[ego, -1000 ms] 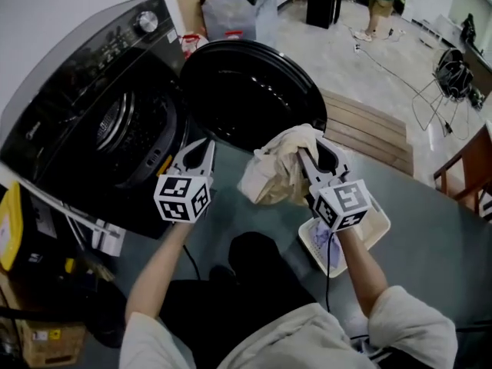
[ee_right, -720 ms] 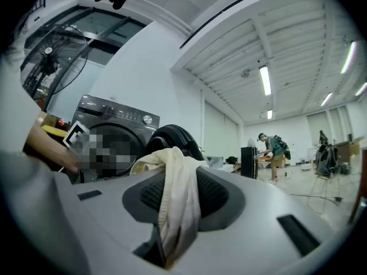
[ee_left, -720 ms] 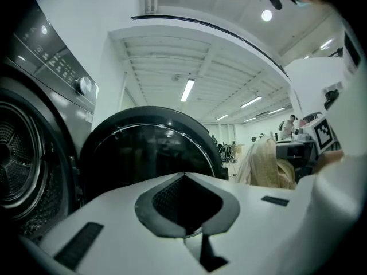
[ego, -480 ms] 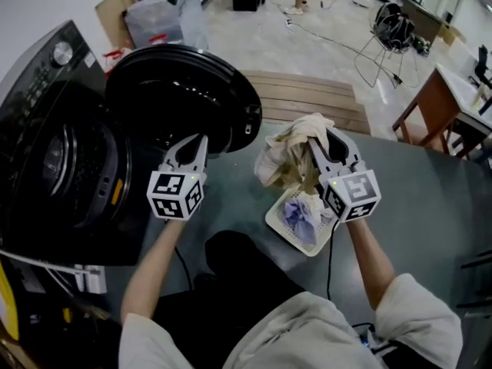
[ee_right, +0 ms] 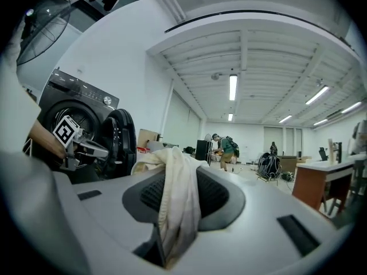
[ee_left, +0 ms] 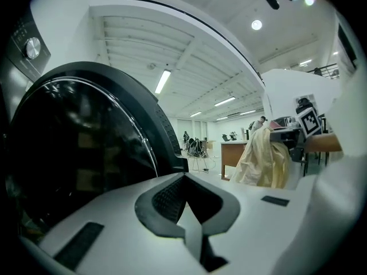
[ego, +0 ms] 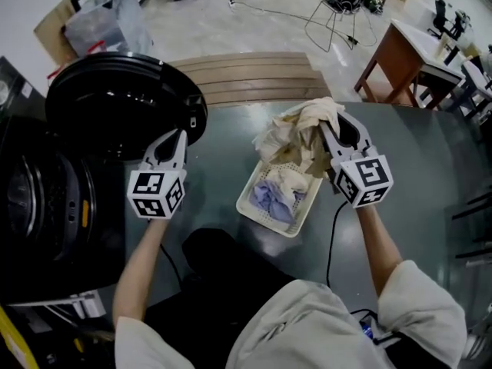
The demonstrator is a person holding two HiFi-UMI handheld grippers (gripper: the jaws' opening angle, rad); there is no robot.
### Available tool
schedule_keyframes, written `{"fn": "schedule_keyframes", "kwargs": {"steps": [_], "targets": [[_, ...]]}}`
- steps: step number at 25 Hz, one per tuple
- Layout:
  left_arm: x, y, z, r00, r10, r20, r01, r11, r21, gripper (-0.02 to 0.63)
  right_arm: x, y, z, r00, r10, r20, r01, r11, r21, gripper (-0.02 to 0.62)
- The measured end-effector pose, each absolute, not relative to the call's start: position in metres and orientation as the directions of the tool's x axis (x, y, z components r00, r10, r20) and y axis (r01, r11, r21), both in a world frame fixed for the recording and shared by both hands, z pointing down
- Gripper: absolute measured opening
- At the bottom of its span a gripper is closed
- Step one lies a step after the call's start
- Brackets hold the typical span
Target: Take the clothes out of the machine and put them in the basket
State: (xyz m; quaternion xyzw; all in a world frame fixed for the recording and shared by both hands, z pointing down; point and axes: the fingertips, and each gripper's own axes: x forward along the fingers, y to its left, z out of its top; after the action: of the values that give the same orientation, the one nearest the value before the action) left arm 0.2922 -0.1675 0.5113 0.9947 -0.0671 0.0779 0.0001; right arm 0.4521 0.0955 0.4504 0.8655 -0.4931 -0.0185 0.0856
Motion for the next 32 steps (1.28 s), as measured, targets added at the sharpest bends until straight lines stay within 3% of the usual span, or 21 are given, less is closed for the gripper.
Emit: {"fn": "schedule_keyframes", "kwargs": {"steps": [9,19,32], "targets": [[0.324,-0.153,0.517,0.984,-0.098,0.152,-0.100,-0.995,0.009,0.020,0.474,0.129,0.444,0.567,-0.822,0.053,-0.814,-0.550,0.187,0.126],[0.317,-0.151,0.536,0.978,-0.103,0.183,-0.106,-0.994,0.008,0.020,0.494,0.125,0.571,0.589,-0.767,0.254,-0.808,-0.569,0.154,0.126],[0.285,-0.162,0.573,0.961,-0.131,0.244,-0.141,-0.990,0.023,0.020,0.503,0.082,0.753,0.500,-0.676,0.541,-0.820,-0.571,0.043,0.127]]}}
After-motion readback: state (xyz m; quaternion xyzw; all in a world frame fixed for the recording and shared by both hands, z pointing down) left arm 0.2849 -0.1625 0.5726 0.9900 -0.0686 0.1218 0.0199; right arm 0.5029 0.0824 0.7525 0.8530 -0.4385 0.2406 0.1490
